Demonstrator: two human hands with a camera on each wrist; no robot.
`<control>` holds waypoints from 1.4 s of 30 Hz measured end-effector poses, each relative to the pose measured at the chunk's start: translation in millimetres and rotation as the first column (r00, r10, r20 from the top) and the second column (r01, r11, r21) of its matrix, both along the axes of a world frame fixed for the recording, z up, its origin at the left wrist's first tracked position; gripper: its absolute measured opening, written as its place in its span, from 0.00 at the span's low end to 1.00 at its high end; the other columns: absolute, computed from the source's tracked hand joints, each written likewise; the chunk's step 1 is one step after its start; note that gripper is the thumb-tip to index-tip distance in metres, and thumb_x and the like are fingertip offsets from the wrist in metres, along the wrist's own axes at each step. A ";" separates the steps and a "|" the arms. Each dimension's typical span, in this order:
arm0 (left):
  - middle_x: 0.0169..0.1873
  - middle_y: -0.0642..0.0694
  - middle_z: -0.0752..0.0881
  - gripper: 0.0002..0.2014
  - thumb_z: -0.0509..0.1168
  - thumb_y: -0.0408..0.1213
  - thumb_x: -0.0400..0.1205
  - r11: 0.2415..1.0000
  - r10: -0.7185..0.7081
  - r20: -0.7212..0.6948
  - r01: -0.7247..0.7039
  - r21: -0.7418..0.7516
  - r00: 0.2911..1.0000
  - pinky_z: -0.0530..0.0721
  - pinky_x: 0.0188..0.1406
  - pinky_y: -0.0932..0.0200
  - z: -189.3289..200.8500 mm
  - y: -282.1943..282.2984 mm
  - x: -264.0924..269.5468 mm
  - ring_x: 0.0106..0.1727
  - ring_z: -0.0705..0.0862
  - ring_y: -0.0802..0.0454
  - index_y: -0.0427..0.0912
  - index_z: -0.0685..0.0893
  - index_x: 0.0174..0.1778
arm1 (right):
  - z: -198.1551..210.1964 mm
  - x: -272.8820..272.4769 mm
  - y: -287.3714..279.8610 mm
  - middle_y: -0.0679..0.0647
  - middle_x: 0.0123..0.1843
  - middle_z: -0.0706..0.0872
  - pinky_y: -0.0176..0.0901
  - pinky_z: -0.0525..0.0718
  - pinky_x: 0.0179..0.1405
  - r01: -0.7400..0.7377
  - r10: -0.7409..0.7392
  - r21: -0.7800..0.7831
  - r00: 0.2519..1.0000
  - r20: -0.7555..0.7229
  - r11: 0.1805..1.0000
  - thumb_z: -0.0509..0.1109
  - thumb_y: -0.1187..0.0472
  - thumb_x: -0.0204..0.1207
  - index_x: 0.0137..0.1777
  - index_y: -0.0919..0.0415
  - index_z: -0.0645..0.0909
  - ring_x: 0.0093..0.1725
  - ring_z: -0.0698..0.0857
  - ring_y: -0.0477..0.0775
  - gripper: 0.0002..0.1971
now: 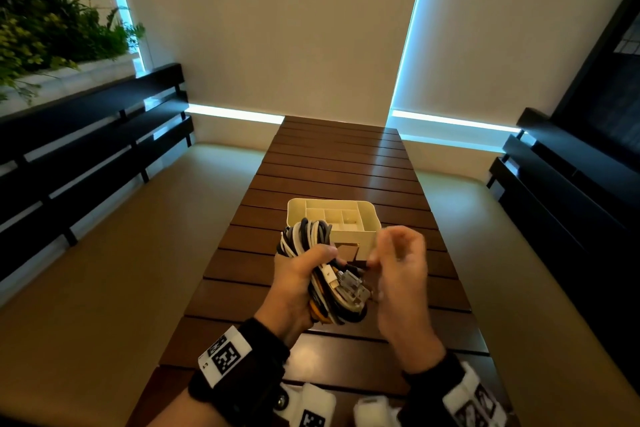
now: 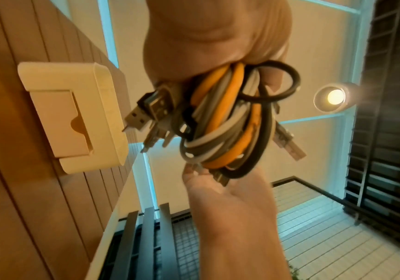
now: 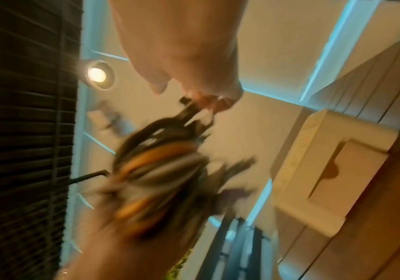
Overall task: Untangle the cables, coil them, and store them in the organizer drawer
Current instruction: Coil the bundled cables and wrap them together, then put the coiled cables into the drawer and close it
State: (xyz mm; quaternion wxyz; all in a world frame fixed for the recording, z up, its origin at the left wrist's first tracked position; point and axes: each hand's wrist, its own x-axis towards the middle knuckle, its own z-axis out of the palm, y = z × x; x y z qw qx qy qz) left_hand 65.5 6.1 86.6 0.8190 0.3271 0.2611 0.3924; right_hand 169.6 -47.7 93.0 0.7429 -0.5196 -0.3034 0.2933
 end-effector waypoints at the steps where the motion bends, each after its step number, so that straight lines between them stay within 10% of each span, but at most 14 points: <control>1: 0.25 0.42 0.83 0.05 0.71 0.29 0.62 1.000 0.027 -0.026 -0.027 -0.004 0.999 0.85 0.25 0.57 -4.1 3.7 0.8 0.23 0.84 0.49 0.36 0.83 0.31 | -0.9 14.7 15.2 0.50 0.37 0.77 0.49 0.80 0.44 -0.020 0.028 -0.115 0.997 0.066 0.993 0.65 0.49 0.73 0.45 0.52 0.76 0.38 0.78 0.50 0.08; 3: 0.26 0.40 0.83 0.05 0.69 0.31 0.65 0.996 0.079 -0.084 -0.081 -0.025 0.993 0.85 0.24 0.58 -8.4 8.2 0.7 0.22 0.83 0.48 0.33 0.83 0.33 | -13.4 43.2 57.6 0.51 0.41 0.82 0.50 0.80 0.48 0.076 0.100 -0.406 0.913 0.396 0.910 0.61 0.54 0.81 0.43 0.54 0.79 0.46 0.82 0.55 0.09; 6: 0.19 0.41 0.84 0.17 0.61 0.29 0.78 0.990 0.033 -0.076 -0.043 -0.136 0.997 0.85 0.20 0.60 -14.3 16.0 -0.6 0.18 0.84 0.48 0.33 0.85 0.22 | -49.9 74.4 121.7 0.55 0.61 0.83 0.53 0.76 0.62 0.306 0.413 -0.621 0.530 0.741 0.722 0.61 0.61 0.79 0.60 0.55 0.79 0.62 0.80 0.60 0.12; 9: 0.18 0.41 0.84 0.22 0.60 0.30 0.79 0.982 0.041 -0.050 -0.049 -0.180 0.998 0.86 0.23 0.58 -22.5 25.5 -2.5 0.21 0.85 0.46 0.36 0.85 0.17 | -84.3 85.1 156.9 0.55 0.69 0.76 0.54 0.70 0.68 0.378 0.588 -0.640 0.258 0.767 0.669 0.61 0.64 0.78 0.69 0.55 0.72 0.69 0.74 0.59 0.20; 13: 0.20 0.40 0.83 0.13 0.64 0.29 0.73 0.972 0.081 -0.102 -0.102 -0.214 0.991 0.86 0.25 0.56 -35.9 38.2 -5.8 0.23 0.85 0.44 0.33 0.83 0.22 | -111.4 82.8 174.6 0.54 0.65 0.80 0.58 0.63 0.68 0.470 0.680 -0.627 0.073 0.729 0.621 0.58 0.63 0.79 0.65 0.53 0.74 0.66 0.78 0.57 0.16; 23: 0.30 0.35 0.82 0.10 0.68 0.15 0.70 0.950 0.306 -0.323 -0.263 0.170 0.896 0.86 0.28 0.56 -52.4 55.0 0.6 0.25 0.84 0.49 0.21 0.81 0.47 | -104.6 73.9 150.1 0.53 0.55 0.83 0.63 0.58 0.71 0.369 0.750 -0.706 0.032 0.660 0.605 0.60 0.55 0.81 0.53 0.55 0.83 0.58 0.81 0.56 0.11; 29: 0.32 0.42 0.87 0.11 0.73 0.17 0.66 0.958 0.258 -0.481 -0.158 0.238 0.838 0.85 0.33 0.55 -65.0 48.9 1.1 0.32 0.87 0.47 0.32 0.85 0.41 | -106.5 55.9 67.3 0.50 0.54 0.82 0.54 0.61 0.60 0.313 0.709 -0.679 0.024 0.705 0.664 0.61 0.57 0.80 0.55 0.50 0.82 0.58 0.81 0.55 0.09; 32: 0.33 0.45 0.88 0.14 0.77 0.22 0.60 0.944 0.247 -0.618 -0.042 0.327 0.746 0.86 0.37 0.55 -80.2 41.8 -5.4 0.37 0.88 0.47 0.37 0.86 0.39 | -109.6 51.1 30.0 0.47 0.47 0.76 0.49 0.54 0.47 0.298 0.698 -0.674 0.032 0.715 0.677 0.61 0.56 0.80 0.53 0.51 0.82 0.56 0.81 0.55 0.09; 38: 0.42 0.51 0.85 0.22 0.81 0.42 0.58 0.842 0.253 -0.857 0.334 0.424 0.449 0.86 0.50 0.52 -78.0 19.1 4.0 0.47 0.85 0.51 0.52 0.77 0.41 | -111.3 46.2 -5.0 0.51 0.53 0.82 0.50 0.57 0.54 0.314 0.695 -0.667 0.029 0.718 0.676 0.58 0.52 0.81 0.58 0.51 0.81 0.55 0.81 0.56 0.13; 42: 0.45 0.50 0.83 0.29 0.80 0.48 0.58 0.796 0.302 -0.884 0.416 0.440 0.358 0.84 0.54 0.45 -73.3 16.2 14.5 0.53 0.83 0.45 0.55 0.69 0.46 | -123.7 45.4 -19.4 0.52 0.49 0.87 0.50 0.64 0.48 0.364 0.444 -0.467 0.149 0.883 0.806 0.75 0.63 0.67 0.55 0.53 0.83 0.48 0.85 0.58 0.16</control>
